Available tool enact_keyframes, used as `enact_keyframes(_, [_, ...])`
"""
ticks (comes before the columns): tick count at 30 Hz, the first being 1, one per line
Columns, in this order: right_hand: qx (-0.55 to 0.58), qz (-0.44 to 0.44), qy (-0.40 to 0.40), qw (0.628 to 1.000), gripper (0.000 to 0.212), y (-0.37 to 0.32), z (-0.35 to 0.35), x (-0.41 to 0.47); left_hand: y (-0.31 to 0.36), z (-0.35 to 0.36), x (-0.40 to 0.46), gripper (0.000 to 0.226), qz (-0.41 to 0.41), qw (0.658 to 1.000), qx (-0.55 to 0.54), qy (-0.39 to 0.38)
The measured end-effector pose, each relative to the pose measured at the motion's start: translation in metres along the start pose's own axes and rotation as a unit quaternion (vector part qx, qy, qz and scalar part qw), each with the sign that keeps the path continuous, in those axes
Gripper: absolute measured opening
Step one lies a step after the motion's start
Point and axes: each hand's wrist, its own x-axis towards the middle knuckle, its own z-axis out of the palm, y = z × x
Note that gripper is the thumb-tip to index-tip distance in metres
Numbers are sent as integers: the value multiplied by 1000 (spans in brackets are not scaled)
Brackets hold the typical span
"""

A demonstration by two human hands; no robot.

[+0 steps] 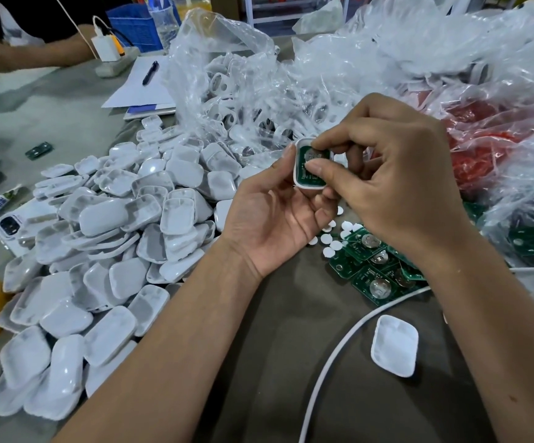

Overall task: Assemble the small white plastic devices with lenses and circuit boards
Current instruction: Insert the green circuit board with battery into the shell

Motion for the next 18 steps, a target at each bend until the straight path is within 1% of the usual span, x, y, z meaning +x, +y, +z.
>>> enact_keyframes(10, [38, 2, -10, 999, 15, 4, -4, 1, 0, 1, -2, 28, 1, 1000, -8, -3])
enact_keyframes(15, [121, 4, -15, 992, 13, 4, -5, 1, 1, 2, -3, 34, -7, 1000, -13, -7])
enact_keyframes(18, [137, 1, -21, 990, 13, 4, -6, 0, 1, 2, -4, 41, -8, 1000, -10, -8])
